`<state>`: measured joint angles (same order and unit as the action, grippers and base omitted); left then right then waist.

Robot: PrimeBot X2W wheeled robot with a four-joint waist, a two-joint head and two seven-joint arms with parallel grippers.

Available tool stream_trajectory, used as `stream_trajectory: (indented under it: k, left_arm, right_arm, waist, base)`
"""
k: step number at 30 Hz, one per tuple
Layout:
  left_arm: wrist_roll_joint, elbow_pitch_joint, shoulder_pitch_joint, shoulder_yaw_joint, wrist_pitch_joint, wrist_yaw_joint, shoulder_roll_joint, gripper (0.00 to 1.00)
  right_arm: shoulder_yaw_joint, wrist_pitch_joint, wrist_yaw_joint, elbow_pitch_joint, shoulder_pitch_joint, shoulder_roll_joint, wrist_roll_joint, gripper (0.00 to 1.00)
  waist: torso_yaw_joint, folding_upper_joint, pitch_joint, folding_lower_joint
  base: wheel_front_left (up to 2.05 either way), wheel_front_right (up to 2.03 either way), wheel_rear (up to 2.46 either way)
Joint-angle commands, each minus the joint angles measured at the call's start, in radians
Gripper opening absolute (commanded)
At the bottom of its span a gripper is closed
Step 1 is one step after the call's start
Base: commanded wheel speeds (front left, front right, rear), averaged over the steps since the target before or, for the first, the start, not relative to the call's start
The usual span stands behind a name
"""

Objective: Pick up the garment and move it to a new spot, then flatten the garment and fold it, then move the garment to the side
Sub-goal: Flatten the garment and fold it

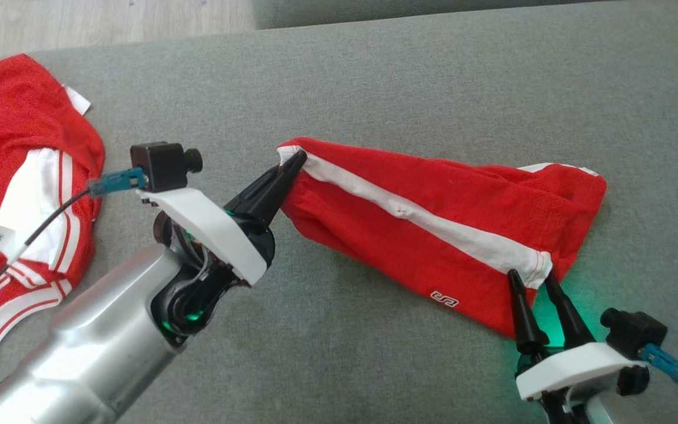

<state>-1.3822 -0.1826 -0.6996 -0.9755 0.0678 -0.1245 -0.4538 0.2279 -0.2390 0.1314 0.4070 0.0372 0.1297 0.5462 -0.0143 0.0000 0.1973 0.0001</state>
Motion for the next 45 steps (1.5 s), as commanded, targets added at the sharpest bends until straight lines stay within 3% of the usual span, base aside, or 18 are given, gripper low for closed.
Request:
stream_trajectory:
  k: [1,7,8,9,10,14,18,25,32,36,40,45]
  left_arm:
    - [-0.005,0.021,-0.062,0.035,-0.015,-0.006,-0.039,0.0]
    - [-0.02,0.018,-0.083,0.012,-0.031,-0.006,-0.048,0.0]
    - [-0.023,0.017,-0.085,0.009,-0.035,-0.006,-0.05,0.0]
    - [-0.025,0.016,-0.088,0.006,-0.039,-0.006,-0.051,0.0]
    - [-0.029,0.015,-0.093,-0.001,-0.045,-0.006,-0.054,0.0]
    - [-0.03,0.011,-0.109,-0.009,-0.064,-0.006,-0.063,0.0]
    - [-0.011,0.015,-0.152,-0.003,-0.101,-0.006,-0.073,0.0]
    - [0.062,-0.037,-0.311,0.011,-0.15,-0.006,-0.046,0.0]
    - [0.227,-0.169,-0.618,0.036,-0.278,-0.006,0.053,0.0]
    - [0.273,-0.198,-0.724,0.076,-0.322,-0.006,0.106,0.0]
    - [0.3,-0.161,-0.689,0.1,-0.329,-0.006,0.117,0.0]
    - [0.37,-0.056,-0.447,0.134,-0.329,-0.006,0.084,0.0]
  right_arm:
    - [0.03,-0.015,-0.001,-0.02,0.031,0.013,0.01,1.0]
    - [0.058,-0.02,-0.001,-0.029,0.051,0.024,0.029,0.97]
    - [0.066,-0.021,-0.001,-0.033,0.053,0.028,0.03,0.48]
    - [0.076,-0.021,-0.001,-0.037,0.055,0.033,0.033,0.17]
    - [0.085,-0.022,-0.001,-0.046,0.057,0.04,0.042,0.0]
    - [0.057,-0.022,-0.001,-0.088,0.068,0.053,0.044,0.0]
    - [-0.052,-0.022,-0.001,-0.185,0.104,0.051,0.012,0.0]
    - [-0.196,-0.023,-0.001,-0.292,0.299,0.08,-0.062,0.0]
    - [-0.304,-0.015,-0.001,-0.297,0.687,0.184,-0.115,0.0]
    - [-0.326,-0.007,-0.001,-0.309,0.824,0.22,-0.131,0.0]
    - [-0.344,0.002,-0.001,-0.344,0.804,0.233,-0.132,0.0]
    - [-0.346,0.018,-0.001,-0.413,0.582,0.192,-0.111,0.0]
  waist:
    - [0.0,0.0,0.002,-0.0001]
    - [0.002,0.0,0.009,-0.0001]
    - [0.003,0.0,0.009,-0.0001]
    - [0.003,0.0,0.01,-0.0001]
    - [0.002,0.0,0.011,-0.0001]
    - [-0.002,0.0,0.015,-0.0001]
    - [-0.014,0.0,0.038,-0.0001]
    - [-0.04,0.0,0.091,-0.0001]
    - [-0.056,0.0,0.15,-0.0001]
    - [-0.05,0.0,0.167,-0.0001]
    - [-0.038,0.0,0.173,-0.0001]
    - [-0.029,0.0,0.172,-0.0001]
  base:
    - [0.0,0.0,0.0]
    - [0.0,0.0,0.0]
    - [0.0,0.0,0.0]
    - [0.0,0.0,0.0]
    - [0.0,0.0,0.0]
    - [0.0,0.0,0.0]
    - [0.0,0.0,0.0]
    - [0.0,0.0,0.0]
    - [0.0,0.0,0.0]
    - [0.0,0.0,0.0]
    - [0.0,0.0,0.0]
    - [0.0,0.0,0.0]
